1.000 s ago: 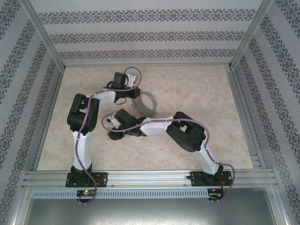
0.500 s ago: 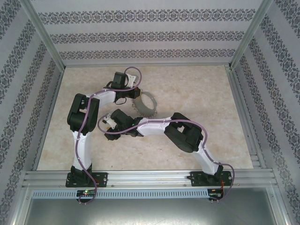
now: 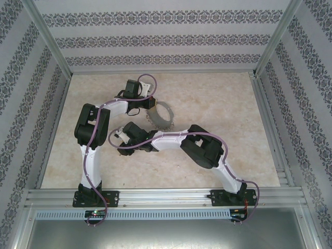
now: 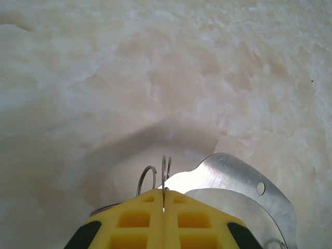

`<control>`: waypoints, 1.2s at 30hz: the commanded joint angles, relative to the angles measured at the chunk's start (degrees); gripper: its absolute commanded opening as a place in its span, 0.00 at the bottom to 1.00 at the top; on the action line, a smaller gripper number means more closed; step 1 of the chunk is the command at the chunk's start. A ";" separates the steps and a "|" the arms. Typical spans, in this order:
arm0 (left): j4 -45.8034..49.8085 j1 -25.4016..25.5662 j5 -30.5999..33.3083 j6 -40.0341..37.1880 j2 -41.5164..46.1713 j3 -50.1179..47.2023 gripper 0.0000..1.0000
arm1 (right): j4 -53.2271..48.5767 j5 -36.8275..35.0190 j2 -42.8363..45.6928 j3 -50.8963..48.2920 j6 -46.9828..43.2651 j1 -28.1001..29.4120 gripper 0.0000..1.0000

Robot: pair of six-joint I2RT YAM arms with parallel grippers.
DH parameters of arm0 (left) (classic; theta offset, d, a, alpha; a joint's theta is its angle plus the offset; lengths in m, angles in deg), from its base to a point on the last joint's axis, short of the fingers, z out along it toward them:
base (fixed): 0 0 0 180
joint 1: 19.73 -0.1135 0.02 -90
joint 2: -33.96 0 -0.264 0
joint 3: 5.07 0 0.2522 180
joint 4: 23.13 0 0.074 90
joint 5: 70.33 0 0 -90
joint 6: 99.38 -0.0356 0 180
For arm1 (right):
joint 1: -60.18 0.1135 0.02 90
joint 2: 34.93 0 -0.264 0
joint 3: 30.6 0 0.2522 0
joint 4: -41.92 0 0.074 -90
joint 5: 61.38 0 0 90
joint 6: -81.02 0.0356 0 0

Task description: Put the keys on the keyring

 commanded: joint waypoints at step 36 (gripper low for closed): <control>6.48 8.24 -2.66 -7.52 6.44 -3.37 0.00 | -3.24 -3.11 60.76 -49.28 8.30 -34.05 0.00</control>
